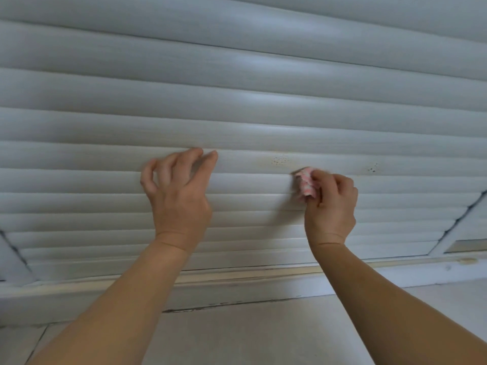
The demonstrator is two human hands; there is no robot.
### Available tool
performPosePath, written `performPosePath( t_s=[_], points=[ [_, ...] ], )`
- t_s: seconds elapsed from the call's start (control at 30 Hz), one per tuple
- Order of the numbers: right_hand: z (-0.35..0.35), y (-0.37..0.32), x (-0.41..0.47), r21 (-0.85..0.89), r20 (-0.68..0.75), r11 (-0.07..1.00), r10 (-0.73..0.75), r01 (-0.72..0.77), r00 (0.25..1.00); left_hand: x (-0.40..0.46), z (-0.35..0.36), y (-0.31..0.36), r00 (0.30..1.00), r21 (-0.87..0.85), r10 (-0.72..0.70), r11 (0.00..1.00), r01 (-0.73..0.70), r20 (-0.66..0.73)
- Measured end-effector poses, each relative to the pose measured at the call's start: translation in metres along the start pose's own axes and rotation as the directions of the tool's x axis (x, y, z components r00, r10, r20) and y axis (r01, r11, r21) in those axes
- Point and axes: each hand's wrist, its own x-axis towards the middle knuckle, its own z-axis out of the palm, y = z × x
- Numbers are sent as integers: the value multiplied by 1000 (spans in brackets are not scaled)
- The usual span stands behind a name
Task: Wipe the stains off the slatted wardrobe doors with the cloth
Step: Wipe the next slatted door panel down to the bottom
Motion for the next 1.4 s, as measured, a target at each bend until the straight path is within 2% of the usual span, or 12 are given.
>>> performPosePath(
  t_s=[0.1, 0.17, 0.3, 0.4, 0.57, 0.73, 0.87, 0.97, 1.03, 1.17, 1.33, 1.4],
  points=[
    [1, -8, 4, 104, -115, 959, 277, -266, 954, 0, 0, -3, 1000, -20, 16, 1000, -16, -1],
    [7, -21, 2, 159, -158, 951, 288, -264, 944, 1, -1, -5, 1000, -52, 8, 999, -8, -2],
    [18, -58, -10, 164, -106, 975, -134, 150, 985, 2, -4, -7, 1000, -86, -10, 996, 9, -6],
    [28, -86, -18, 161, -24, 917, -367, 366, 930, 1, -4, -9, 1000, -76, 1, 997, -3, -18],
    [32, -84, -13, -10, 20, 803, -595, 595, 803, -2, 0, -11, 999, -63, 28, 998, -30, -22],
    [15, -39, 16, -19, -74, 842, -539, 539, 839, -4, 4, -16, 993, -12, 89, 996, -90, -76],
    [3, -10, 29, -17, -176, 947, -318, 320, 932, -5, 4, -16, 992, -13, 95, 995, -96, -87],
    [7, -13, 22, 2, -224, 969, -239, 246, 945, -5, 5, -14, 994, -20, 74, 997, -76, -86],
    [11, -24, 16, -29, -190, 946, -322, 322, 928, -5, 6, -13, 994, -28, 58, 998, -61, -93],
    [27, -61, -4, -152, -74, 807, -585, 571, 808, -6, 8, -12, 995, -39, 45, 998, -49, -94],
    [23, -67, -1, -246, 1, 667, -726, 704, 688, -5, 8, -14, 993, -32, 63, 997, -66, -98],
    [15, -50, 12, -273, 10, 643, -742, 716, 670, -5, 8, -13, 993, -23, 69, 997, -71, -99]
  ],
)
